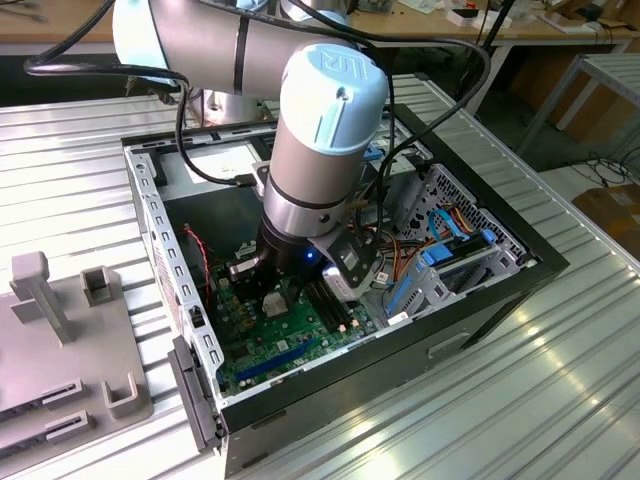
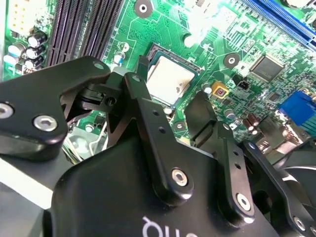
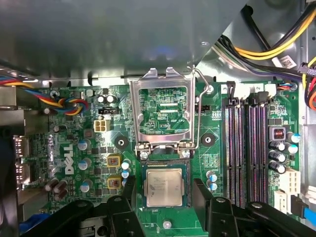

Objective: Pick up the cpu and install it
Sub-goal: 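Place the cpu into insertion slot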

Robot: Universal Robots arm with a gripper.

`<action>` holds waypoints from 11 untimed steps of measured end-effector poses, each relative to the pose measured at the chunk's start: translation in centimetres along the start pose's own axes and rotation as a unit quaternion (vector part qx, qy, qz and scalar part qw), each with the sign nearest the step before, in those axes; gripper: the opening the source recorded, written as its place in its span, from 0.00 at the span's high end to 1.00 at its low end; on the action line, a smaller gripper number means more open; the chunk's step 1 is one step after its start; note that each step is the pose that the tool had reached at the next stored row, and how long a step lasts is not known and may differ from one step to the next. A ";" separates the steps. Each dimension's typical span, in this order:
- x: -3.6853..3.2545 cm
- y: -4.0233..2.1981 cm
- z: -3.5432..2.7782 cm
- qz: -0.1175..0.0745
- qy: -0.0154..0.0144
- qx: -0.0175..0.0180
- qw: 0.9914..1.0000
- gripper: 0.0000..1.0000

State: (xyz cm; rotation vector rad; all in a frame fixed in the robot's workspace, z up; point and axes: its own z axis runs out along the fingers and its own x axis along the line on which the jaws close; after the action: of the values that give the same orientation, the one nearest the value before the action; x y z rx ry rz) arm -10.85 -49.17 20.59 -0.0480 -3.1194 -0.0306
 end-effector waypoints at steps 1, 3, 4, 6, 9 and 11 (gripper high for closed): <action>0.00 0.00 0.06 0.000 0.000 0.000 1.000 0.43; 0.00 -0.01 0.26 0.000 0.000 0.000 1.000 0.43; -0.01 -0.01 0.29 0.000 0.000 0.000 1.000 0.43; -0.01 -0.01 0.34 0.000 0.000 0.000 1.000 0.43; -0.01 -0.01 0.36 0.000 0.000 0.000 1.000 0.57; -0.01 -0.01 0.39 0.000 0.000 0.000 1.000 0.61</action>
State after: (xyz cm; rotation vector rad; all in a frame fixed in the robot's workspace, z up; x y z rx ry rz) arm -10.86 -49.17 20.20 -0.0488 -3.1192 -0.0300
